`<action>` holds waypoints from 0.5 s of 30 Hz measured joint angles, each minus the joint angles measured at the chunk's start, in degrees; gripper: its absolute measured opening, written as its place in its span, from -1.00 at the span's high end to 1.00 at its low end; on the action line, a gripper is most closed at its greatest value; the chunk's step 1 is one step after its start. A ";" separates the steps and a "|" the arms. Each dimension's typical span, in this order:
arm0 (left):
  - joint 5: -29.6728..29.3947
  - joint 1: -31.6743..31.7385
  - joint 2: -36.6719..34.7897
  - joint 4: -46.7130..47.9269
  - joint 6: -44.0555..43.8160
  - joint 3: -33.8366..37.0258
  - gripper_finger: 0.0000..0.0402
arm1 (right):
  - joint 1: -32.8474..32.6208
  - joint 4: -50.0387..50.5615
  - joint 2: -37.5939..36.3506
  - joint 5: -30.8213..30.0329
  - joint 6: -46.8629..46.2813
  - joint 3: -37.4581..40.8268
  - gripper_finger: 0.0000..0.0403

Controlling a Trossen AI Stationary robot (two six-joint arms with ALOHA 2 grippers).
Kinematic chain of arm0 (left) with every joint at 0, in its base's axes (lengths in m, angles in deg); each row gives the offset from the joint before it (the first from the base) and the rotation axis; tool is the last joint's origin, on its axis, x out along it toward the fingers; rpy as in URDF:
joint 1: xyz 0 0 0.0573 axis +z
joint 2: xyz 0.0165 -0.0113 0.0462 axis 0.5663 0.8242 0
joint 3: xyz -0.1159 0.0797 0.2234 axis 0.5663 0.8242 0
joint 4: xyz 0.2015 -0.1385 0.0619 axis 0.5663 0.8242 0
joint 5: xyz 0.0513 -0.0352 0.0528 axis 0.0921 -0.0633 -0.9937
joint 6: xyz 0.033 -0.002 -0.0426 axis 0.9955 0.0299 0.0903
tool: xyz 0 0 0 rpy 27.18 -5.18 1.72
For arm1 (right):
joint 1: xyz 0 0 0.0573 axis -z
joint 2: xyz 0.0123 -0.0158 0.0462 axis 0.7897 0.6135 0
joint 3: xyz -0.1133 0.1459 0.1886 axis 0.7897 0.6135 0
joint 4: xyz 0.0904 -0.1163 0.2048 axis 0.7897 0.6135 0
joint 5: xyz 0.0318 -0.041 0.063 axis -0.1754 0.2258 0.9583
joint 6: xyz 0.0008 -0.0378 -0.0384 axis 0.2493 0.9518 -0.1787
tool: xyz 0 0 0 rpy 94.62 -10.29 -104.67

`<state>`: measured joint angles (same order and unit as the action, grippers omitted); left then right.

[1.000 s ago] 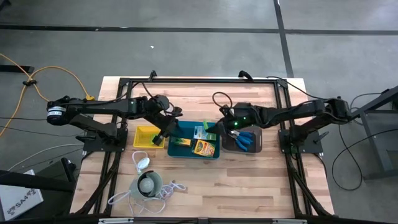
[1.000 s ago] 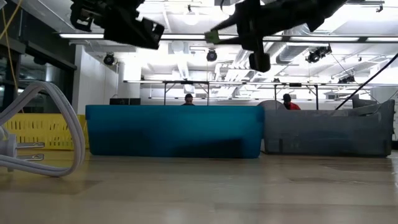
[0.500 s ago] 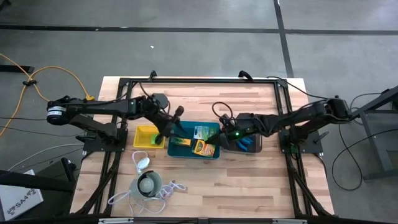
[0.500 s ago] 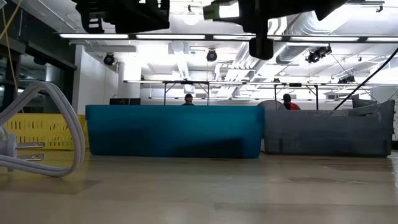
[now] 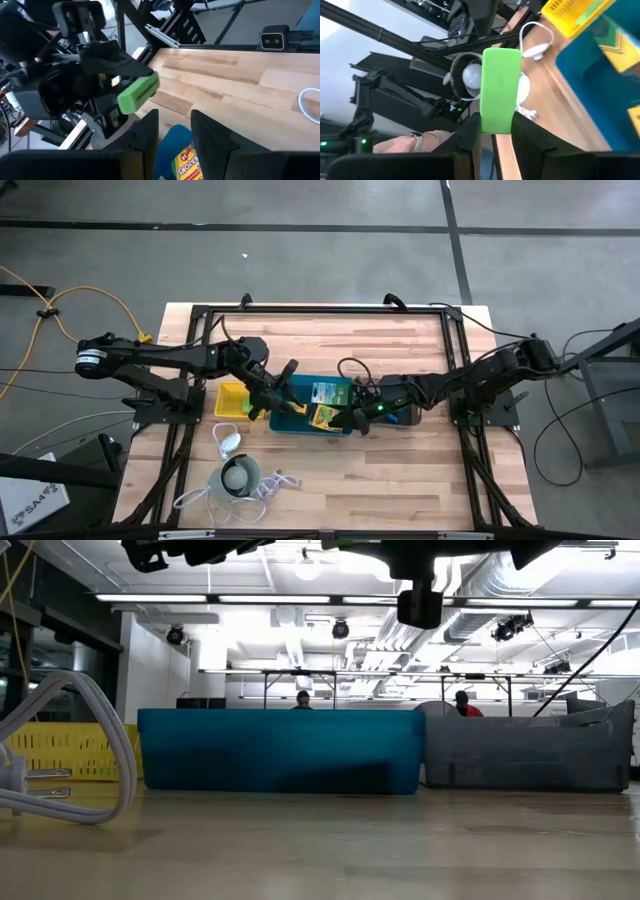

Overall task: Pick & Place School Supplies
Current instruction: Put the green eraser into the yellow bin

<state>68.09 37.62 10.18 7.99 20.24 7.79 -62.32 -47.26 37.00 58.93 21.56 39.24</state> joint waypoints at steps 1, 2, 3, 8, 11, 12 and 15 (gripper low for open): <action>-0.01 -0.11 0.01 -0.05 -0.06 0.00 0.46 | -0.26 -0.86 0.64 0.01 -0.05 0.00 0.60; -0.02 -0.22 0.10 -0.18 -0.07 0.00 0.46 | -0.47 -2.12 1.32 0.13 -0.28 0.00 0.60; -0.02 -0.38 0.22 -0.23 -0.08 0.00 0.46 | -0.63 -3.04 1.97 0.38 -0.36 0.00 0.60; -0.02 -0.45 1.19 -0.79 -0.24 0.00 0.46 | -1.52 -8.31 4.81 1.51 -1.79 0.00 0.60; -0.04 -0.45 1.77 -0.96 -0.24 0.00 0.46 | -1.99 -9.62 5.90 1.55 -2.05 -0.01 0.60; -0.04 -0.45 1.98 -0.97 -0.25 0.00 0.46 | -2.07 -9.52 5.96 1.59 -2.42 0.00 0.60; 0.10 -0.45 2.31 -0.97 -0.66 0.00 0.46 | -2.28 -9.69 6.00 1.48 -2.80 0.00 0.60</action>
<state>68.19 37.17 12.49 7.02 19.58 7.79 -64.61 -56.95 43.00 60.41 18.77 39.24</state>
